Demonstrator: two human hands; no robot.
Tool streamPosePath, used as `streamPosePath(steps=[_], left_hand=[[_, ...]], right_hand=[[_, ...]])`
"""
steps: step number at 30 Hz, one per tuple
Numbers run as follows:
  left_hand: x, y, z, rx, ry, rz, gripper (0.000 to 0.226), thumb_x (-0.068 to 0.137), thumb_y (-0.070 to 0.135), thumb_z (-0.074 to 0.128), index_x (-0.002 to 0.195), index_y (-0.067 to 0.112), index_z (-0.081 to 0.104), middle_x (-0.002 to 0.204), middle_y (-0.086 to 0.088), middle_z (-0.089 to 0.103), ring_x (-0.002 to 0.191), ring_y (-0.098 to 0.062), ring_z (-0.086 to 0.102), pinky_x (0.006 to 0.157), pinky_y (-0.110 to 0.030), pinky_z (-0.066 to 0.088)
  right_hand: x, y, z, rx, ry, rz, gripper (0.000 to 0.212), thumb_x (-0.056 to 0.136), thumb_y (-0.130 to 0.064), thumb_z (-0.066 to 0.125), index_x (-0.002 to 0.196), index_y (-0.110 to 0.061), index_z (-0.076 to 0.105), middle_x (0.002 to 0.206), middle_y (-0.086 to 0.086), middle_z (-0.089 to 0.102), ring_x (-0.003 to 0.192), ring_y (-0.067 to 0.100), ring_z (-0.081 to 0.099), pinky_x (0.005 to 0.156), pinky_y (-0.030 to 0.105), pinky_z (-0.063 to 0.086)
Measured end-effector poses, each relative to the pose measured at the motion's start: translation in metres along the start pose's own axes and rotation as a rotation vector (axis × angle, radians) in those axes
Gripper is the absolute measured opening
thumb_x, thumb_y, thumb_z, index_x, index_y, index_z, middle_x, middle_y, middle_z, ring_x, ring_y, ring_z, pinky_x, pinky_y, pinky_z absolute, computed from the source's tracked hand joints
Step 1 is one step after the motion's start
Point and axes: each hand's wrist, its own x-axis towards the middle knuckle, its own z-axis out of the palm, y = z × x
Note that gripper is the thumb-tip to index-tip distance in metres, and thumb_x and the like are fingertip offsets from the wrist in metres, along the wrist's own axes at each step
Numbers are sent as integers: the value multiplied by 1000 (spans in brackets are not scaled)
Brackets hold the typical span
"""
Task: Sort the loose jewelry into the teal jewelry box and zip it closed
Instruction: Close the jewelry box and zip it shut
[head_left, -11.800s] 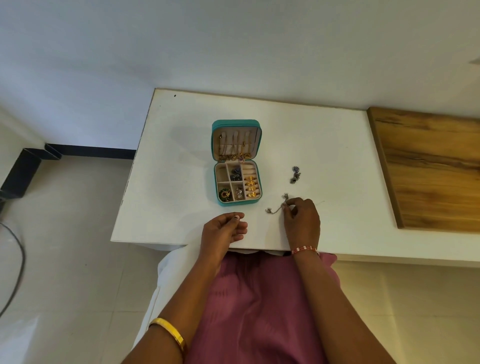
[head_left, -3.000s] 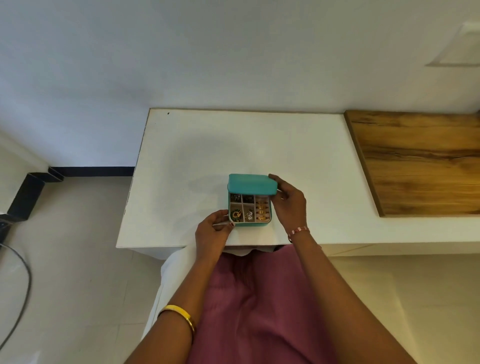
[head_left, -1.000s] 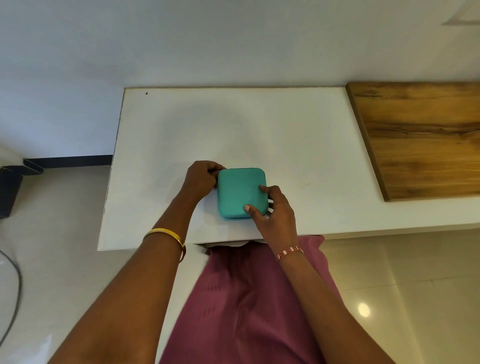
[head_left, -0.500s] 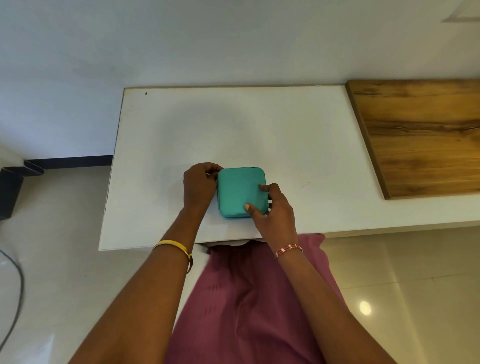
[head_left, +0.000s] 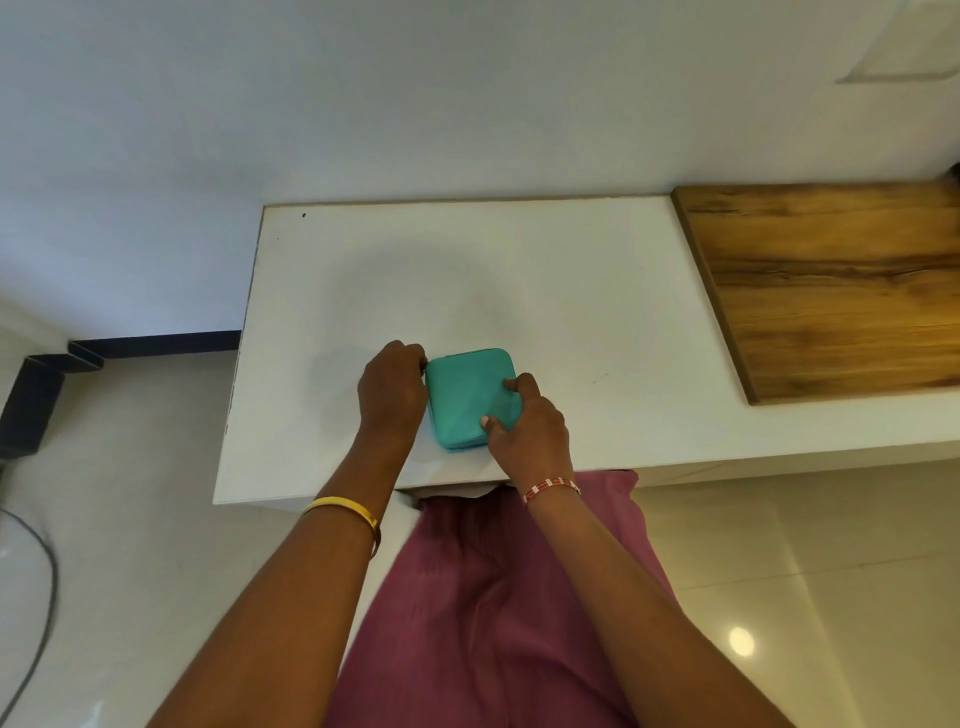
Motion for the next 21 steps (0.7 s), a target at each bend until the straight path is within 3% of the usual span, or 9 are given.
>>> streamPosePath(steps=[4,9,14,18,21], left_hand=[[0,2,0,57,-3,-16,20,78,-5,46,89,-2,63,94,-19,61,86,-35,56,69,-35,42],[1,-14,-4,-227,-18,-111,21,73,-10,54,82,-1,70,86,-19,70,84,-32,65,79,-32,51],[-13,-19,-4,-302,-32,-160,26,74,-11,57,95,-2,70,97,-20,69,94,-31,64,90,-35,49],[-14,-22,-2,-320,-49,-145,20,82,-3,56,98,0,69,98,-18,70,88,-33,64,89,-40,51],[-14,-25,-2,-331,-48,-141,18,83,0,57,97,2,69,96,-17,70,84,-32,65,85,-39,52]], right_hand=[[-3,-2,0,-4,-8,9,44,84,-16,60,124,-15,42,115,15,56,103,30,55,75,25,37],[-4,-5,-2,-24,-37,11,43,84,-17,59,124,-17,43,115,14,57,103,31,55,76,25,37],[-5,-7,-1,-89,-67,-12,46,86,-17,56,128,-17,39,113,17,55,101,32,55,76,25,37],[-4,-7,0,-234,-83,-62,50,88,-20,53,133,-15,33,118,18,46,106,34,51,85,35,43],[2,-10,2,-293,-80,-155,69,82,-35,61,139,-17,26,139,17,28,125,33,35,101,38,35]])
